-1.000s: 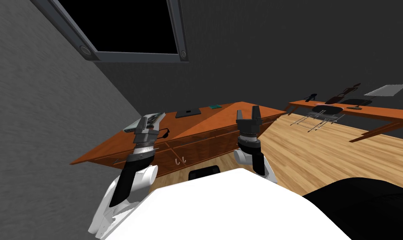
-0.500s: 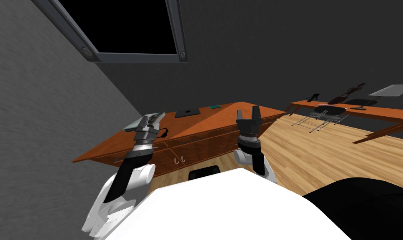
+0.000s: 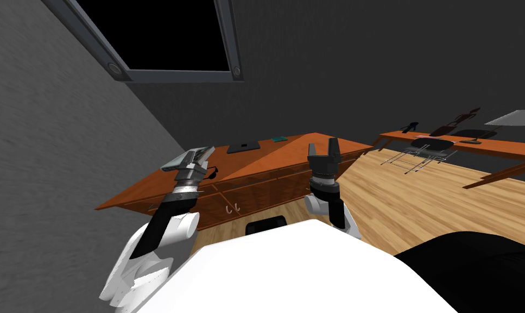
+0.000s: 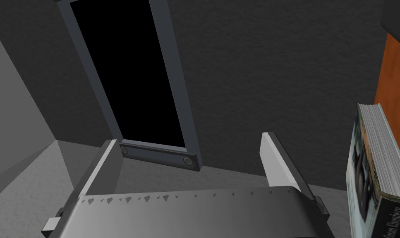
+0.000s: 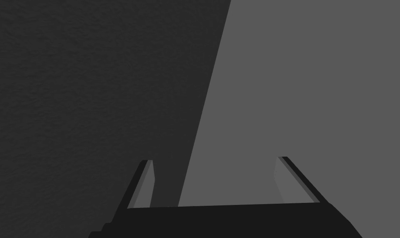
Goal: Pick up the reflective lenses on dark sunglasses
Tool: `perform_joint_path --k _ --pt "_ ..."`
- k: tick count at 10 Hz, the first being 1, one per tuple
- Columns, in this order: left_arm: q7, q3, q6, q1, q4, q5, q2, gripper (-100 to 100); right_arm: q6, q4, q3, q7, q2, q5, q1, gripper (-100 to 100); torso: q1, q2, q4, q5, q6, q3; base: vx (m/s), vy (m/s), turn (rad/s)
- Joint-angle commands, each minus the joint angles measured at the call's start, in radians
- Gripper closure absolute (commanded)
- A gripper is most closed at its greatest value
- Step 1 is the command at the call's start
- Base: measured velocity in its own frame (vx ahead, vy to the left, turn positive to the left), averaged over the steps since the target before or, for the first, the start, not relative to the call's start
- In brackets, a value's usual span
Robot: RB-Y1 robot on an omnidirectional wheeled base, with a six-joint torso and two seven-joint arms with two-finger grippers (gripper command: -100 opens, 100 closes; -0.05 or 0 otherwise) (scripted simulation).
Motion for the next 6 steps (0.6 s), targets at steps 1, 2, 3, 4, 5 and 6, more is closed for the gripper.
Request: perform_joint_path --k 1,2,3,4,5,6 --pt "0.007 0.006 0.050 -0.007 -0.005 0.009 0.010 -100 0.000 0.000 0.000 0.000 0.000 0.000 0.000 0 0.000 0.000 0.000 0.000 0.000 0.000 -0.010 -0.038 0.019" --pt "0.007 0.006 0.069 -0.007 -0.005 0.009 0.010 -100 0.000 0.000 0.000 0.000 0.000 0.000 0.000 0 0.000 0.000 0.000 0.000 0.000 0.000 -0.003 -0.020 -0.003" --pt "0.021 0.023 0.104 -0.025 -0.008 0.031 0.035 -100 0.000 0.000 0.000 0.000 0.000 0.000 0.000 0 0.001 0.000 0.000 0.000 0.000 0.000 -0.008 -0.033 0.022" --pt "0.021 0.023 0.130 -0.025 -0.008 0.031 0.035 -100 0.000 0.000 0.000 0.000 0.000 0.000 0.000 0 0.000 0.000 0.000 0.000 0.000 0.000 -0.011 -0.040 0.014" --pt "0.021 0.023 0.151 -0.025 -0.008 0.031 0.035 -100 0.000 0.000 0.000 0.000 0.000 0.000 0.000 0 0.000 0.000 0.000 0.000 0.000 0.000 -0.005 -0.022 -0.001" --pt "0.034 0.041 0.184 -0.045 -0.009 0.055 0.061 -100 0.000 0.000 0.000 0.000 0.000 0.000 0.000 0 0.001 0.000 0.000 0.000 0.000 0.000 -0.010 -0.035 0.018"
